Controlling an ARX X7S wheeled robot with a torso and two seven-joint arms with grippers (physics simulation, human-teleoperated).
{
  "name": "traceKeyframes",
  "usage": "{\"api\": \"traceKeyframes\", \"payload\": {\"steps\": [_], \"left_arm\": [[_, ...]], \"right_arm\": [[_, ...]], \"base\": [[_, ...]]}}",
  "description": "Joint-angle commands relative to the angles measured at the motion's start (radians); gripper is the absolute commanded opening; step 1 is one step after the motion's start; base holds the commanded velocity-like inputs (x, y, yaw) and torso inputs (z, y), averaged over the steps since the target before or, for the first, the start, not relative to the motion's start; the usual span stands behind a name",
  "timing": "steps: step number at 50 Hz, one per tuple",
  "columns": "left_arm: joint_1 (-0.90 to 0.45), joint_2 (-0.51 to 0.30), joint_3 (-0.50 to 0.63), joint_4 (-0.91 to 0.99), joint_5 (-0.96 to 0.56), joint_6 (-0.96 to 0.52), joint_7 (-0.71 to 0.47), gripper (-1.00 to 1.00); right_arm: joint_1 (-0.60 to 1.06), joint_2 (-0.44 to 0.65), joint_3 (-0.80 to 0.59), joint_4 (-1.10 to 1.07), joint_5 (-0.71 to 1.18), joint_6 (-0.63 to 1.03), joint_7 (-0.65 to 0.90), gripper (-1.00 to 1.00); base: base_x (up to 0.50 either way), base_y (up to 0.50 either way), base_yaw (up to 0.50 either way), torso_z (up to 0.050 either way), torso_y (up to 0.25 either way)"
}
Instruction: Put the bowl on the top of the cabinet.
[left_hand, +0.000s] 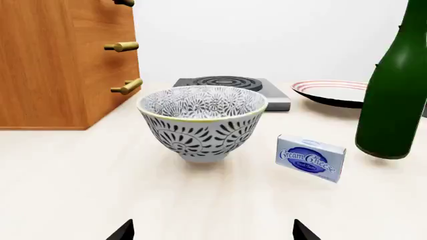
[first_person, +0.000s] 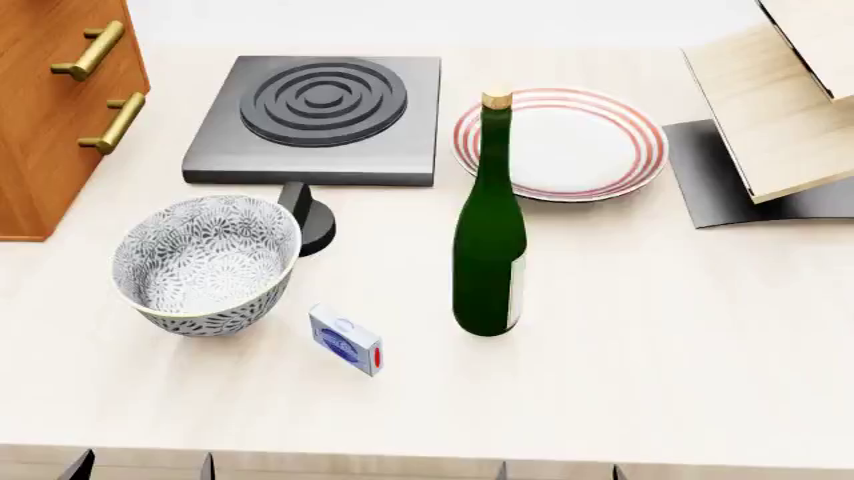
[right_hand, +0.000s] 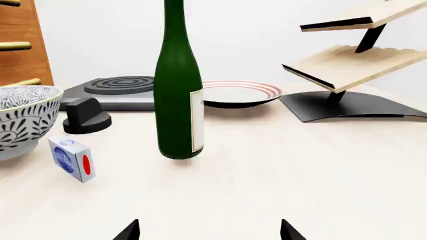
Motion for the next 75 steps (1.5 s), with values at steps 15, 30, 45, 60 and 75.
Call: {"api": "traceKeyframes", "payload": {"steps": [15, 30, 45, 60, 75], "left_arm": [[0.015, -0.062, 0.062, 0.072, -0.046, -0.024, -0.080, 1.00], [0.033, -0.095, 0.101, 0.290, -0.028, -0.144, -0.115, 1.00], [0.036, -0.115, 0.122, 0.491, -0.030, -0.264, -0.142, 1.00], [0.040, -0.134, 0.133, 0.552, -0.040, -0.290, -0.165, 1.00], [0.046, -0.148, 0.132, 0.580, -0.063, -0.296, -0.181, 1.00]], "right_arm": [[-0.010, 0.105, -0.115, -0.065, 0.075, 0.042, 0.120, 1.00], [-0.030, 0.149, -0.123, -0.368, 0.078, 0.222, 0.154, 1.00], [-0.024, 0.174, -0.118, -0.539, 0.089, 0.315, 0.178, 1.00], [-0.028, 0.182, -0.111, -0.561, 0.101, 0.317, 0.198, 1.00], [-0.031, 0.190, -0.107, -0.566, 0.109, 0.315, 0.215, 1.00]], "base": [[0.00, 0.00, 0.00, 0.000, 0.000], [0.00, 0.00, 0.00, 0.000, 0.000], [0.00, 0.00, 0.00, 0.000, 0.000], [0.00, 0.00, 0.00, 0.000, 0.000], [0.00, 0.17, 0.00, 0.000, 0.000]]}}
